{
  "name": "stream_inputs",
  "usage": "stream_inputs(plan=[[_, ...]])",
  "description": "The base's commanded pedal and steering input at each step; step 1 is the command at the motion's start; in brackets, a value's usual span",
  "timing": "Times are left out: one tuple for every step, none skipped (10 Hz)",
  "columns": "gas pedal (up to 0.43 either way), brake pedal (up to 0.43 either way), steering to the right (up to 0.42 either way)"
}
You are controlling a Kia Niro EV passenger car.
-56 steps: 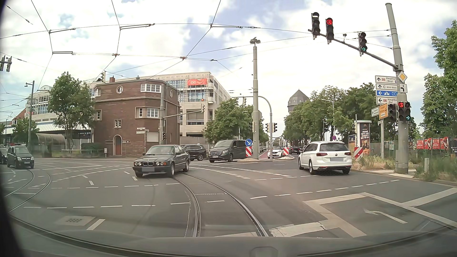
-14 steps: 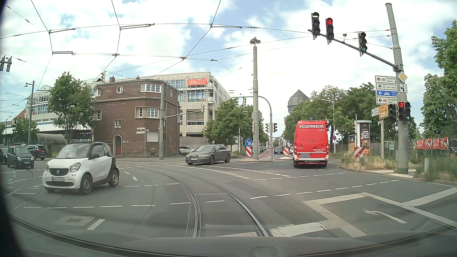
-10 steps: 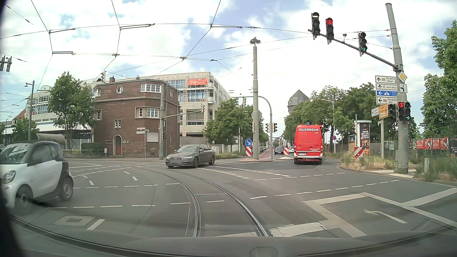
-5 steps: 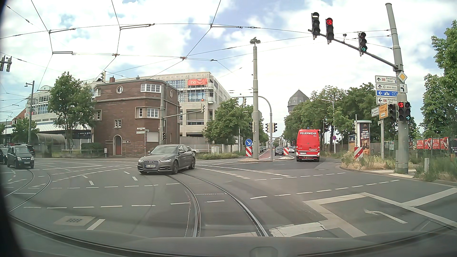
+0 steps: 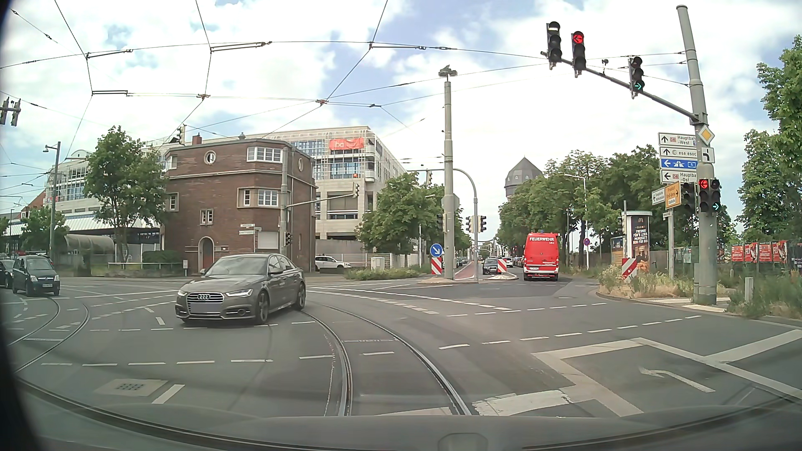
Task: Follow the waypoints while adhering to traffic rules and regulations
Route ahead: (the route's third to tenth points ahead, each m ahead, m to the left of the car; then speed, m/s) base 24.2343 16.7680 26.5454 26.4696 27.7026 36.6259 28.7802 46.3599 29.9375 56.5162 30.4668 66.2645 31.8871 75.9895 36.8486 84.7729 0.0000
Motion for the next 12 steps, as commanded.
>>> stream_inputs(plan=[[0.000,0.238,-0.111],[0.000,0.238,-0.112],[0.000,0.238,-0.111],[0.000,0.238,-0.111],[0.000,0.238,-0.111],[0.000,0.238,-0.111],[0.000,0.238,-0.111],[0.000,0.238,-0.111],[0.000,0.232,-0.111],[0.000,0.238,-0.111],[0.000,0.232,-0.111],[0.000,0.232,-0.111]])
